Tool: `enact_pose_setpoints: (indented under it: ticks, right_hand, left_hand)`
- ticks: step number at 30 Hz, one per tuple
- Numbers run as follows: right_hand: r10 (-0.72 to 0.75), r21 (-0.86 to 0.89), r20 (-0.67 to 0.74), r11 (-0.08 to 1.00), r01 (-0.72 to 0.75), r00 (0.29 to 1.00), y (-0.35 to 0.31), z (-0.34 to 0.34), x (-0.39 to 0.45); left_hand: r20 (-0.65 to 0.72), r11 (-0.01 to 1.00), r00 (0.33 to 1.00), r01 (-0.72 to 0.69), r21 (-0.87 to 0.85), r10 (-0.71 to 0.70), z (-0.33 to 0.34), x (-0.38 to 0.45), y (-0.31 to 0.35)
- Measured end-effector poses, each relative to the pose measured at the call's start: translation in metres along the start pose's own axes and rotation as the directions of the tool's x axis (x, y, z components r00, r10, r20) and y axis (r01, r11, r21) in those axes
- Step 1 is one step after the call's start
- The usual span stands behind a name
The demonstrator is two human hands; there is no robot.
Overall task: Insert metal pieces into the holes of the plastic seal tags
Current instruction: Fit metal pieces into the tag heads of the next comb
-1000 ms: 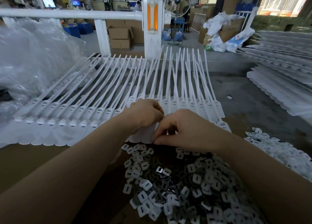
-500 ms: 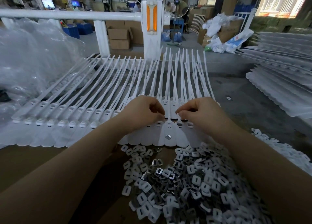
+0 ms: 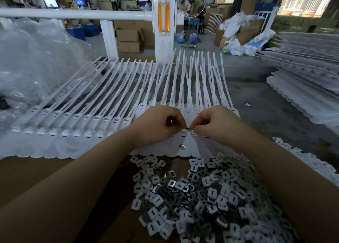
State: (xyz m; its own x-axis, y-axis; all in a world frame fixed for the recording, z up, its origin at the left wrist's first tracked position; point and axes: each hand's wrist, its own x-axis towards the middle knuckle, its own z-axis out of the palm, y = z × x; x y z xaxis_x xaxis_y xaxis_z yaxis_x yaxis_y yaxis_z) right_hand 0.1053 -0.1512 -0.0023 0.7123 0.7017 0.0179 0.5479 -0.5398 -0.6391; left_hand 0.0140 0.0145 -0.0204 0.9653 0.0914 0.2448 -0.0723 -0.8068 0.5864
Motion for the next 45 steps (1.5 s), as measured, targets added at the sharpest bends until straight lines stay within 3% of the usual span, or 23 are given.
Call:
enact_pose_setpoints:
  ticks: [7,14,23,27,31,34,39,45]
  right_hand:
    - [0.002,0.013,0.015,1.0,-0.002,1.0,0.002,0.001,0.002]
    - [0.14,0.344,-0.041,0.932,-0.117,0.989,0.009,-0.001,0.005]
    - [0.077,0.247,-0.064,0.967,-0.059,0.995,0.009,0.001,0.005]
    - [0.017,0.277,-0.06,0.961,0.001,0.998,0.007,-0.003,0.002]
    - [-0.2,0.185,0.146,0.967,0.172,0.969,0.002,-0.01,-0.006]
    - [-0.334,0.058,0.251,0.942,0.331,0.908,-0.002,-0.005,-0.009]
    - [-0.366,-0.091,0.229,0.915,0.394,0.902,-0.001,0.0,-0.007]
    - [-0.428,-0.01,0.258,0.895,0.446,0.866,-0.003,0.004,-0.01]
  left_hand:
    - [-0.017,0.985,0.993,-0.113,0.127,0.116,0.001,-0.005,0.001]
    - [0.079,0.911,0.953,-0.304,0.279,0.293,-0.002,-0.005,0.007]
    - [0.181,0.797,0.922,-0.386,0.465,0.341,0.003,0.0,0.014]
    - [0.12,0.909,0.955,-0.295,0.294,0.271,0.006,0.001,0.004]
    - [0.048,0.988,0.989,-0.145,0.052,0.142,0.01,0.002,-0.005]
    - [0.057,0.994,0.993,-0.106,0.01,0.105,0.01,0.003,-0.005]
    - [0.076,0.993,0.99,-0.118,0.002,0.118,0.008,0.003,-0.003]
    - [0.058,0.983,0.986,-0.163,0.085,0.158,0.007,0.001,-0.005]
